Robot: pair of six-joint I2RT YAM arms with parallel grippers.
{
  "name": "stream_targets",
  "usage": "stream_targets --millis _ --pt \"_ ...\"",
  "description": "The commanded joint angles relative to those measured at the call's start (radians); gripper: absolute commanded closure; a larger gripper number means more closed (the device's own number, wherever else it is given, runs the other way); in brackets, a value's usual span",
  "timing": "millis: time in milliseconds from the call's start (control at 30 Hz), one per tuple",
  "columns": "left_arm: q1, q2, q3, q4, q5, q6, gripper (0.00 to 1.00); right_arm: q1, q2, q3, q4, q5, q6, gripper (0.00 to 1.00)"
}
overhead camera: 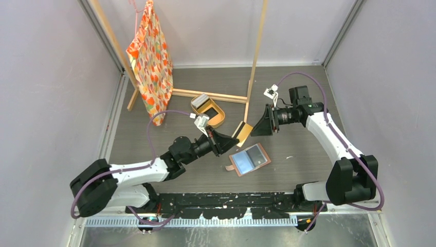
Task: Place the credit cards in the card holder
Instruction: Insert the credit card into the card holder.
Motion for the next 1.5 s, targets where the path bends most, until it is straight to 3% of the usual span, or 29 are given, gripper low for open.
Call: stream_targets --millis 0,233,467,567,600,667,800,933,1067,1167,1467 --pt "-0.022 0.073 0.033 0.206 -0.109 -0.024 0.99 0.012 -0.051 -0.064 0.323 -0.024 0.347 0.44" --pt "-0.026 0.146 0.054 0.29 -0.135 -0.04 1.0 0.035 -0.054 -0.075 0.405 -0.036 0.463 0.51" --pt "-0.028 0.197 0.074 0.33 -0.084 -0.071 1.0 0.065 -0.05 -0.064 0.421 -0.075 0.489 0.74" --pt "-0.028 0.22 0.091 0.338 -0.042 -0.078 0.99 0.066 -0.053 -0.057 0.413 -0.09 0.479 0.95" --pt "-0.028 0.225 0.096 0.338 -0.033 -0.078 0.93 0.066 -0.056 -0.052 0.395 -0.097 0.456 0.98" --pt "-0.025 0.218 0.094 0.325 -0.02 -0.064 0.68 0.064 -0.058 -0.02 0.27 -0.105 0.308 0.99" --pt "0.029 0.11 0.08 0.102 0.054 0.013 0.26 0.064 -0.055 0.094 -0.185 0.034 -0.203 0.99" --pt "0.112 -0.068 0.092 -0.199 0.179 0.148 0.01 0.067 -0.044 0.113 -0.28 0.162 -0.316 0.99" --pt "0.126 -0.202 0.127 -0.474 0.233 0.369 0.0 0.073 -0.003 0.134 -0.374 0.168 -0.444 0.99" --pt "0.128 -0.244 0.155 -0.593 0.297 0.471 0.0 0.083 0.026 0.145 -0.441 0.165 -0.519 0.99" --pt "0.13 -0.166 0.215 -0.653 0.414 0.593 0.03 0.141 0.093 0.148 -0.496 0.212 -0.615 0.99"
